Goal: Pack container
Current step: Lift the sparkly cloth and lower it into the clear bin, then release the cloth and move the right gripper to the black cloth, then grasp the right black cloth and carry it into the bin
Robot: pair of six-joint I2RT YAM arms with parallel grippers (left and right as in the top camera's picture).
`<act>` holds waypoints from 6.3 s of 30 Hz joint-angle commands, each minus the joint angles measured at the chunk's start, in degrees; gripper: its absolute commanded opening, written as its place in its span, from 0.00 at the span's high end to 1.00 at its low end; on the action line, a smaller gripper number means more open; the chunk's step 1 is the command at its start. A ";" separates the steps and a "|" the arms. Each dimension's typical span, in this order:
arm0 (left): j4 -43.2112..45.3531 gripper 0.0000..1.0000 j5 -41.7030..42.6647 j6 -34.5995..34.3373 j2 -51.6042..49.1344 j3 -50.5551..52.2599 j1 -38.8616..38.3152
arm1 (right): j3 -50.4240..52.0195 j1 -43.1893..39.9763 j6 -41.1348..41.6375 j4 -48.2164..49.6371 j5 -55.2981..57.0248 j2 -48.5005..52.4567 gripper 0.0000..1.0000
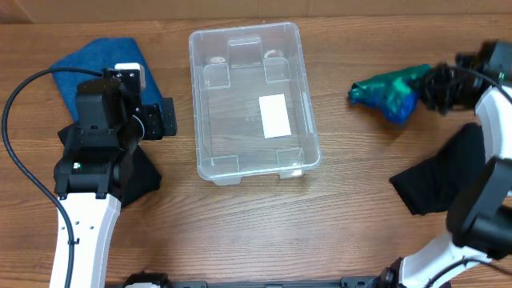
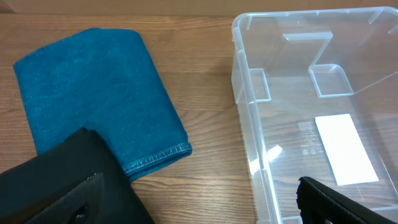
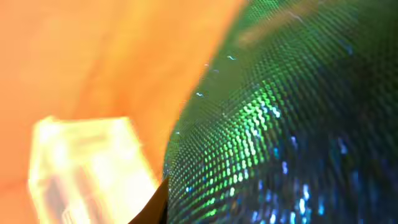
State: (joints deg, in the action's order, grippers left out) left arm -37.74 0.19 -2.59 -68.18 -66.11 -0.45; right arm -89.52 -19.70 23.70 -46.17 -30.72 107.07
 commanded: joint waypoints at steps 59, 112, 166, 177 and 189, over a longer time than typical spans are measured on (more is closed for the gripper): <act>-2.27 0.00 0.24 1.31 -0.39 -1.55 -0.28 | -41.40 36.63 -16.02 -27.67 42.62 6.75 0.32; 2.62 0.00 0.22 1.31 -0.81 -1.55 -0.28 | -1.92 -17.55 -1.03 -41.38 24.65 -14.16 0.00; 4.85 0.00 -1.05 1.33 -0.83 -1.55 -0.26 | 52.98 -19.39 -7.72 16.85 -5.44 -20.00 0.96; 4.81 0.00 -1.03 1.31 -0.83 -1.55 -0.28 | 18.47 5.11 -10.49 2.62 -1.42 -29.35 0.96; 4.79 0.00 -1.01 1.31 -0.83 -1.55 -0.28 | -4.07 38.73 -25.42 2.91 8.63 -15.08 0.96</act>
State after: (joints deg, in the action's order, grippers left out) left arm -33.17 -0.27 -2.57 -68.62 -66.19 -0.45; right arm -88.66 14.63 6.15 -41.65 -24.56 85.36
